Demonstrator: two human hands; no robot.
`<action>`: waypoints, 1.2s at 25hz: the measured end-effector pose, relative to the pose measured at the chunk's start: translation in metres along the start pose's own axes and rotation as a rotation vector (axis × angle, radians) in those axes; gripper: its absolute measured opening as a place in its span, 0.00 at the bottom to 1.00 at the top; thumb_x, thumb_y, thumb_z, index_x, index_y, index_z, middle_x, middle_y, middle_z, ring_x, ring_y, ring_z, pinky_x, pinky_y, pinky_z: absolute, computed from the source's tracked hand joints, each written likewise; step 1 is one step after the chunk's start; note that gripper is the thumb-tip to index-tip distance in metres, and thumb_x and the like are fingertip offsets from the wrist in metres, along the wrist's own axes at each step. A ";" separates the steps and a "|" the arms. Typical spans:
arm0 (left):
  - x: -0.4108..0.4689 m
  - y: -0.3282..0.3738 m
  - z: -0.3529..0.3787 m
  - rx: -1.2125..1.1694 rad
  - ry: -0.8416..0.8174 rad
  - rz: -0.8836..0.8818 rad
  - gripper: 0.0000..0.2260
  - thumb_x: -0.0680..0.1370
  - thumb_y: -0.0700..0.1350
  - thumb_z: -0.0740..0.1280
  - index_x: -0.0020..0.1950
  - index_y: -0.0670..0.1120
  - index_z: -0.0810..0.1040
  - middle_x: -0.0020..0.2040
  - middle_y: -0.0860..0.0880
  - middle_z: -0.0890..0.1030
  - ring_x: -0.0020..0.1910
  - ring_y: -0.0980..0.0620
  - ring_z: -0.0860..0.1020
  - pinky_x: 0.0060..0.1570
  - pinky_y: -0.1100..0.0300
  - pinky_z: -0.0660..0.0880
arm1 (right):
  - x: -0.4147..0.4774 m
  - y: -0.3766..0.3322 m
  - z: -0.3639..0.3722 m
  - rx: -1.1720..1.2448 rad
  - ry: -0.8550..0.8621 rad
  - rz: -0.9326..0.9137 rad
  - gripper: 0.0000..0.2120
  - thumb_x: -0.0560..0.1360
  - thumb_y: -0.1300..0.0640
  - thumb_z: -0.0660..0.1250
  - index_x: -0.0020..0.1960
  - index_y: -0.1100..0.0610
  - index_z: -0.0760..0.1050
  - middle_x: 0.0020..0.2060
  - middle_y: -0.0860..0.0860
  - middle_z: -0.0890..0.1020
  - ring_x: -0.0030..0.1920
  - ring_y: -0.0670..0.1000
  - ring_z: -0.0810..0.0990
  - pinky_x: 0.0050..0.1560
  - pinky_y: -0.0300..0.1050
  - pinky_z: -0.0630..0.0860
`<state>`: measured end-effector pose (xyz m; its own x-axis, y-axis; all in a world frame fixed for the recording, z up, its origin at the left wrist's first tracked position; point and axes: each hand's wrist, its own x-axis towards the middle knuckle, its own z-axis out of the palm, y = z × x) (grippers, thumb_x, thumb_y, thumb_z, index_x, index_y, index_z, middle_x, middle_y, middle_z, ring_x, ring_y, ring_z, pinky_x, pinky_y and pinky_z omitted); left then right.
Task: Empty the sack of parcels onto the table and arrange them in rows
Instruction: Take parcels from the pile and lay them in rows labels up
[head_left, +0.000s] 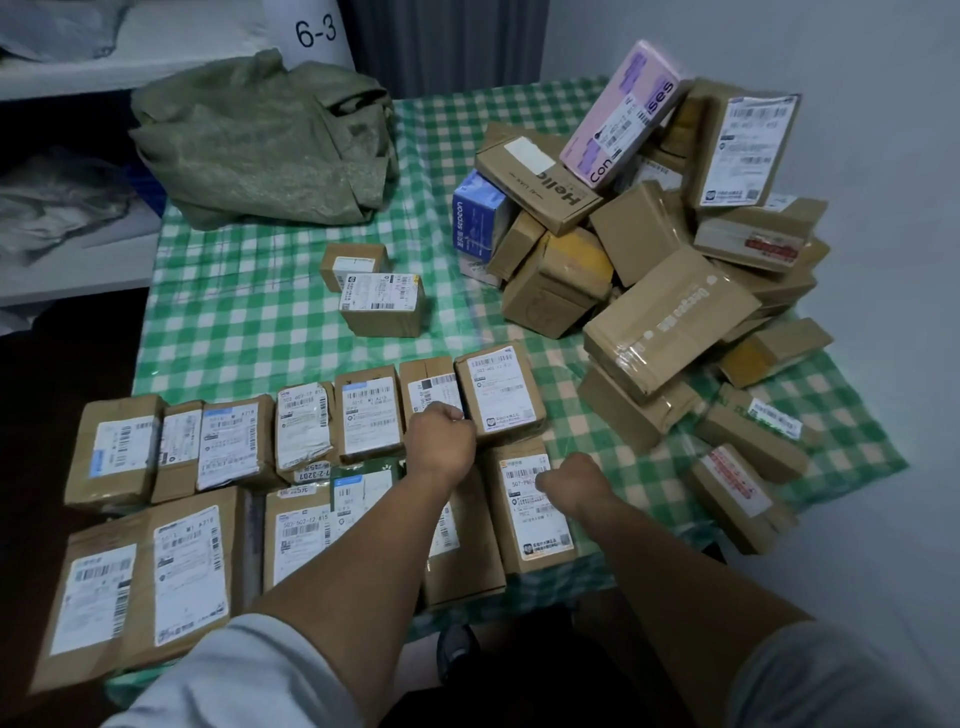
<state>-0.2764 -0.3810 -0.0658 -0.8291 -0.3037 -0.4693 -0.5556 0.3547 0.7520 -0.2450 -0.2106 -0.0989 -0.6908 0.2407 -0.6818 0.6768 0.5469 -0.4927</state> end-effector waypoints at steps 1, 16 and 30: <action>-0.002 0.005 0.003 -0.008 -0.008 0.004 0.06 0.74 0.39 0.66 0.41 0.49 0.75 0.48 0.44 0.82 0.51 0.40 0.80 0.51 0.52 0.78 | -0.001 0.001 -0.005 -0.014 0.013 -0.002 0.07 0.73 0.60 0.68 0.43 0.60 0.70 0.39 0.56 0.79 0.42 0.56 0.79 0.36 0.44 0.71; -0.048 0.086 0.128 -0.110 -0.068 -0.044 0.03 0.77 0.40 0.65 0.49 0.44 0.74 0.43 0.44 0.78 0.43 0.43 0.77 0.48 0.52 0.76 | 0.028 0.020 -0.149 -0.013 0.067 -0.004 0.14 0.82 0.59 0.60 0.65 0.62 0.74 0.62 0.60 0.77 0.57 0.58 0.76 0.56 0.47 0.74; -0.056 0.142 0.180 -0.382 -0.087 -0.151 0.17 0.77 0.40 0.68 0.65 0.43 0.73 0.55 0.46 0.80 0.51 0.48 0.79 0.59 0.45 0.78 | 0.064 0.003 -0.245 0.500 0.323 -0.280 0.26 0.80 0.38 0.54 0.67 0.52 0.75 0.61 0.55 0.77 0.60 0.57 0.75 0.66 0.57 0.71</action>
<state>-0.3203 -0.1544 -0.0166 -0.7515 -0.2453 -0.6125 -0.6219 -0.0465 0.7817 -0.3495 0.0034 -0.0116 -0.8467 0.4146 -0.3333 0.4435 0.2040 -0.8728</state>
